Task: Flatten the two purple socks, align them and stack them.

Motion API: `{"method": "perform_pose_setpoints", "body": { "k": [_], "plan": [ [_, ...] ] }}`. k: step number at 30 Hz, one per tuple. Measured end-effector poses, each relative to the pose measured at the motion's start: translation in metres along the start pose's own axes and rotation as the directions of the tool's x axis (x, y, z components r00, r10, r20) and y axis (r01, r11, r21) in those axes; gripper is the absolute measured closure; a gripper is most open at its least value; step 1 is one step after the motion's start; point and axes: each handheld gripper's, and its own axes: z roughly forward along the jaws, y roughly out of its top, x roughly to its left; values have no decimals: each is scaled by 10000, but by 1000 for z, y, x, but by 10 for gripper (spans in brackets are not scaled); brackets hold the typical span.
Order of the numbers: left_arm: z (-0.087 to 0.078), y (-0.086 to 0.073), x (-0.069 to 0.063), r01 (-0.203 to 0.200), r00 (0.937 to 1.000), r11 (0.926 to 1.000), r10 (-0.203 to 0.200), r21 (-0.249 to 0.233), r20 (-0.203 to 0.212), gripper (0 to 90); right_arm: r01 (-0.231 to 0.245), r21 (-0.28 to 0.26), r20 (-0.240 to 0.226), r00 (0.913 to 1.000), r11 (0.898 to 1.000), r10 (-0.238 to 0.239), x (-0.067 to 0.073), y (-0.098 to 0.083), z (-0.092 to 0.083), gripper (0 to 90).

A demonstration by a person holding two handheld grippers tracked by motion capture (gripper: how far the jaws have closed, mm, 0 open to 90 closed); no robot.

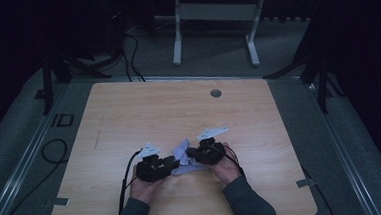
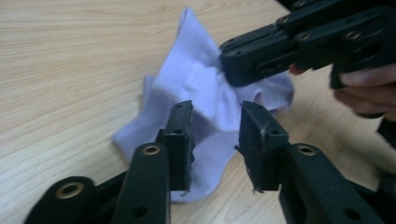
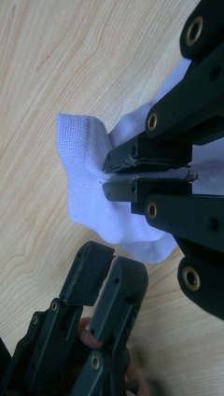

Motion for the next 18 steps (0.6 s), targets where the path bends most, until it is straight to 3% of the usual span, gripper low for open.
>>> {"method": "perform_pose_setpoints", "body": {
  "k": [2, 5, 9, 10, 13, 16, 18],
  "plan": [
    [8, 1, 6, 390, 9986, 9991, -396, 179, 336, 600, 105, -70, -60, 9999, 9999, -105, 1, 1, 0, 844],
    [14, 0, 11, 640, 9963, 9972, -661, 386, 547, 593, 173, -109, -108, 9998, 9998, -174, 3, 1, 0, 844],
    [14, -1, 16, 913, 9939, 9949, -937, 427, 582, 576, 173, -129, -103, 9998, 9998, -174, 3, 1, 0, 844],
    [12, 0, 18, 1055, 9934, 9935, -1072, 426, 398, 561, 140, -141, -83, 9999, 9998, -141, 3, 1, -1, 844],
    [11, 0, 22, 1361, 9886, 9901, -1379, 339, 597, 540, 203, -189, -133, 9997, 9996, -205, 3, 1, -2, 844],
    [13, 0, 21, 1420, 9869, 9895, -1437, 278, 739, 543, 242, -148, -179, 9995, 9996, -244, 4, 1, -2, 844],
    [14, 0, 20, 1118, 9915, 9932, -1136, 311, 628, 585, 255, -163, -209, 9994, 9995, -258, 4, 1, -2, 844]
  ]
}}
